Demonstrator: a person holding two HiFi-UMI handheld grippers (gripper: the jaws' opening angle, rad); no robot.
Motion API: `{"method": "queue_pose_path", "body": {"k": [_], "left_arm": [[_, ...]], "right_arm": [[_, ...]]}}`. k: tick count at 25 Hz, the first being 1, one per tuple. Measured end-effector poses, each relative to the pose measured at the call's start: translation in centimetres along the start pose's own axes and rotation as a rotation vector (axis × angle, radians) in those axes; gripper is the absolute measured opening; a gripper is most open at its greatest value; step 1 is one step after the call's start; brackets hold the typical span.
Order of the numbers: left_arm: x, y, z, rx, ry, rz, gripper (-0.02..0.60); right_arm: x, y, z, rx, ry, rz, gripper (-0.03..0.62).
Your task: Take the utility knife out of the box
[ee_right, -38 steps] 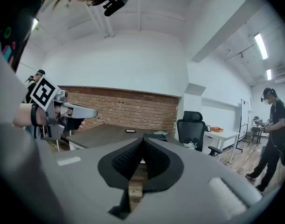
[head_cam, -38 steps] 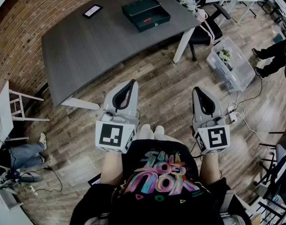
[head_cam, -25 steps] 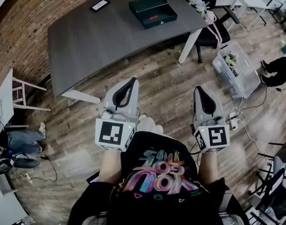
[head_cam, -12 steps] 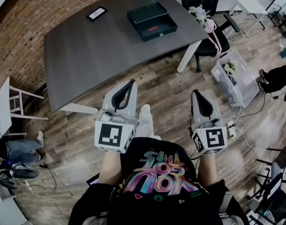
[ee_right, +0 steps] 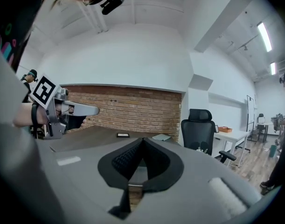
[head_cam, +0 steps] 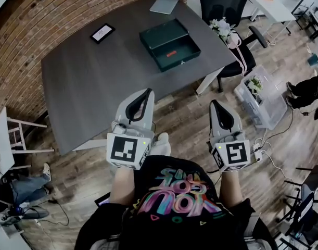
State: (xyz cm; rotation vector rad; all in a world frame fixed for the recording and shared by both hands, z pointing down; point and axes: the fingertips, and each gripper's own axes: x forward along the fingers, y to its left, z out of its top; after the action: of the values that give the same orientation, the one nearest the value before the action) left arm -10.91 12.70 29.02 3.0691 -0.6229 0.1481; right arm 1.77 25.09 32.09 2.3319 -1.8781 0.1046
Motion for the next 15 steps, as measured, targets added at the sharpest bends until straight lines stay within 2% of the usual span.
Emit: {"method": "queue_pose_path", "body": {"k": [8,15], "left_arm": [[3.7,5.2,-0.3,0.033,-0.016,-0.033,0.0],[5.3,6.8,-0.9,0.001,0.015,-0.063,0.0]], "right_arm": [[5.6,0.3,-0.3,0.007,0.015,-0.035,-0.002],[7.4,0.1,-1.3,0.041,0.044,-0.089,-0.002]]}}
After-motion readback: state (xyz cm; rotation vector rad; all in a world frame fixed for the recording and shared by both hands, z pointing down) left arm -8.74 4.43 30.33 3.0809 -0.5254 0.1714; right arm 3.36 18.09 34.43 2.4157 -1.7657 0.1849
